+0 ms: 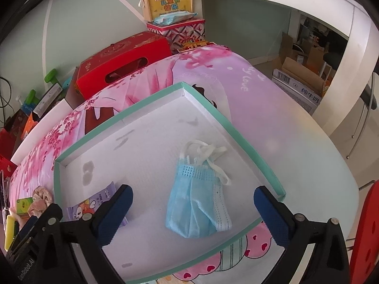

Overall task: Organize soft objects
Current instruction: 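Move both grippers back from the tray to the pile of items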

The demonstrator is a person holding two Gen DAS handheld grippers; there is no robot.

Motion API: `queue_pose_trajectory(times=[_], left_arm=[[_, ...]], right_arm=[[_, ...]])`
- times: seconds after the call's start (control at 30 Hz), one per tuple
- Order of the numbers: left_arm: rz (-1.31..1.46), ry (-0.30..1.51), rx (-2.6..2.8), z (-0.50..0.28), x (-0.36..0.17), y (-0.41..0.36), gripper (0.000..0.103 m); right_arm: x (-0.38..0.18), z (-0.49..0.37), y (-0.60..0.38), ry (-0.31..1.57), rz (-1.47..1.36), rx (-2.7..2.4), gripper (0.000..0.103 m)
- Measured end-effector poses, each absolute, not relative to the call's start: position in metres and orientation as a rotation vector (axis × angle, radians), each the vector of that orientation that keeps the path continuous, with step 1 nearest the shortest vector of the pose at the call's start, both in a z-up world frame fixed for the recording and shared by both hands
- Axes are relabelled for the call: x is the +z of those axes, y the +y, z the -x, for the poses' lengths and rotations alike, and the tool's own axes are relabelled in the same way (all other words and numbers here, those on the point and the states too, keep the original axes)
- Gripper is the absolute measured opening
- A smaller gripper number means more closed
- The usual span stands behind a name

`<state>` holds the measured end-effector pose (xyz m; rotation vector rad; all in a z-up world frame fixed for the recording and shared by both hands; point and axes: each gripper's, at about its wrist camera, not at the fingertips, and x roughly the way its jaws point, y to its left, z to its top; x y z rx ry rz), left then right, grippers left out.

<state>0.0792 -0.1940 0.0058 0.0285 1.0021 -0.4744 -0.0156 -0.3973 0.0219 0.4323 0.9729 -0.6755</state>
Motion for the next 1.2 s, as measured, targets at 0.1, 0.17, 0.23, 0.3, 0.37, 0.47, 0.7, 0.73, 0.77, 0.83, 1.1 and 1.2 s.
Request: queue_pose_trajectory(times=[0.1, 0.17, 0.23, 0.3, 0.37, 0.47, 0.7, 0.73, 0.77, 0.83, 1.1, 1.2], left_arm=[[-0.041, 0.998, -0.477, -0.077, 0.006, -0.195, 0.103], [-0.044, 0.995, -0.476, -0.077, 0.008, -0.194, 0.103], [-0.045, 0.991, -0.473, -0.076, 0.009, -0.192, 0.103], [-0.042, 0.989, -0.469, -0.077, 0.012, -0.189, 0.103], [-0.037, 0.989, -0.464, -0.078, 0.014, -0.186, 0.103], [-0.022, 0.985, -0.455, -0.078, 0.02, -0.178, 0.103], [0.025, 0.945, -0.394, -0.083, 0.045, -0.14, 0.103], [0.028, 0.939, -0.374, -0.085, 0.048, -0.133, 0.103], [0.035, 0.929, -0.339, -0.088, 0.052, -0.12, 0.103], [0.04, 0.92, -0.268, -0.094, 0.056, -0.096, 0.103], [0.116, 0.938, -0.028, -0.104, 0.058, 0.012, 0.103], [0.146, 0.95, 0.042, -0.103, 0.052, 0.042, 0.103]], right_arm=[[0.022, 0.016, -0.396, 0.972, -0.425, -0.674, 0.103], [0.023, 0.015, -0.395, 0.969, -0.422, -0.674, 0.103], [0.024, 0.015, -0.395, 0.966, -0.422, -0.672, 0.103], [0.025, 0.015, -0.394, 0.963, -0.416, -0.67, 0.103], [0.028, 0.013, -0.391, 0.96, -0.397, -0.67, 0.103], [0.033, 0.01, -0.385, 0.94, -0.376, -0.662, 0.103], [0.048, -0.004, -0.357, 0.89, -0.362, -0.548, 0.103], [0.051, -0.007, -0.35, 0.886, -0.36, -0.527, 0.103], [0.052, -0.01, -0.343, 0.883, -0.356, -0.507, 0.103], [0.055, -0.017, -0.327, 0.881, -0.345, -0.46, 0.103], [0.054, -0.037, -0.266, 0.911, -0.306, -0.293, 0.103], [0.052, -0.044, -0.241, 0.927, -0.282, -0.228, 0.103]])
